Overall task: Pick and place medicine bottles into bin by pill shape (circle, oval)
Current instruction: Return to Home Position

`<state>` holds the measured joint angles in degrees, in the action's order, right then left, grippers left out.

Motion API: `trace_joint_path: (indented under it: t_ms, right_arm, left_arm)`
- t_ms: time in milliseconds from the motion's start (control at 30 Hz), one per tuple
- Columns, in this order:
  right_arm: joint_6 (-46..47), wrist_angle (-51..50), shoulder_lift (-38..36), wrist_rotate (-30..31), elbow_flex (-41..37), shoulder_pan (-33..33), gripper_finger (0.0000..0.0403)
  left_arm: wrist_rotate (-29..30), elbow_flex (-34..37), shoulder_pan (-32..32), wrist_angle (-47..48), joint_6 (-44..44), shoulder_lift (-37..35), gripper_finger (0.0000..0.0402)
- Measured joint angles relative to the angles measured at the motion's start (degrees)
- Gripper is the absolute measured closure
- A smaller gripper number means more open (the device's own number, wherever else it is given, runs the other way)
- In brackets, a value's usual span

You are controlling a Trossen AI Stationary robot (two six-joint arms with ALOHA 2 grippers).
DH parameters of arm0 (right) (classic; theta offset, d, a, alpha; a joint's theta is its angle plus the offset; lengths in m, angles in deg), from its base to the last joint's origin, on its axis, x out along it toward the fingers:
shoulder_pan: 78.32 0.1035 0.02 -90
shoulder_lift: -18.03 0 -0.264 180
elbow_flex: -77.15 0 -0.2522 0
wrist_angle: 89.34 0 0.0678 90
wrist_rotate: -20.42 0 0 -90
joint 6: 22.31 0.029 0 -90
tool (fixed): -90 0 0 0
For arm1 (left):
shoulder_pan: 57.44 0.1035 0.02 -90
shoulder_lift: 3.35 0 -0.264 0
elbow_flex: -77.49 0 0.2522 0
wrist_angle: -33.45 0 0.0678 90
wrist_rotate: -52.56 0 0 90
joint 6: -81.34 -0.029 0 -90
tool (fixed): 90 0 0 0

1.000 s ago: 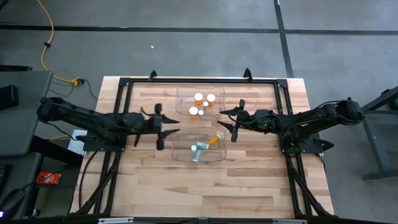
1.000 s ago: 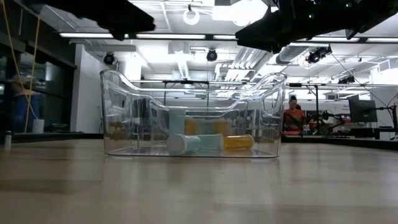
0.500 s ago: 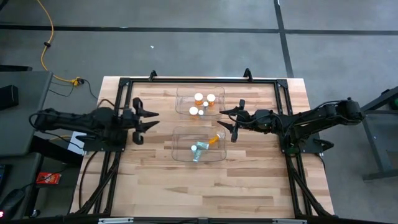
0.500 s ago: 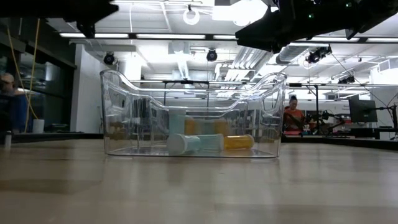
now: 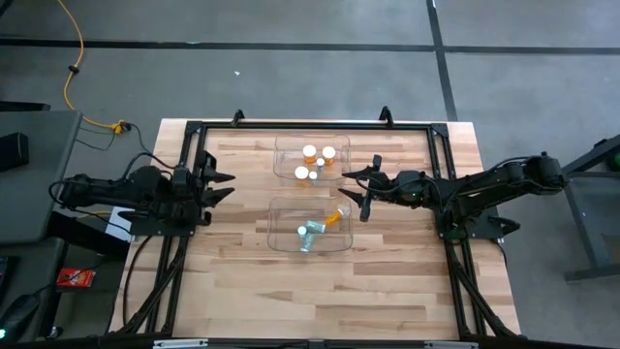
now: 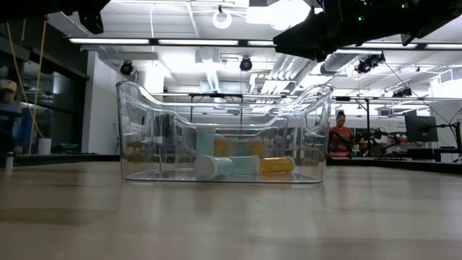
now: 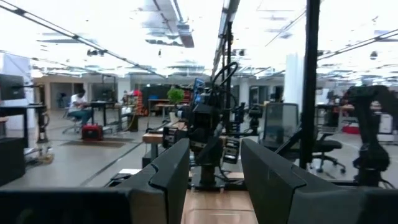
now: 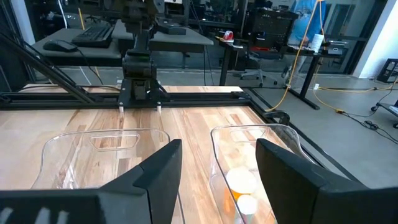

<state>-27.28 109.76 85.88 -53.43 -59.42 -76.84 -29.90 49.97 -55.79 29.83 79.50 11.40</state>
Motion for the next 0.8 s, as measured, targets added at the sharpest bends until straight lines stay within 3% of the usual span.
trace_joint_path:
  t_ms: [300,500,800]
  right_arm:
    - [0.4,0.0,0.0,0.0,0.0,0.0,0.0205]
    - [1.5,0.0,0.0,0.0,0.0,0.0,0.0205]
    - [2.5,-0.1,0.0,0.0,0.0,0.0,0.0205]
  left_arm:
    - [3.8,0.0,0.0,3.5,2.3,0.0,0.0269]
    - [-0.7,0.0,0.0,10.6,8.3,-0.6,0.0281]
    - [4.4,0.0,0.0,15.1,6.6,-7.8,0.0393]
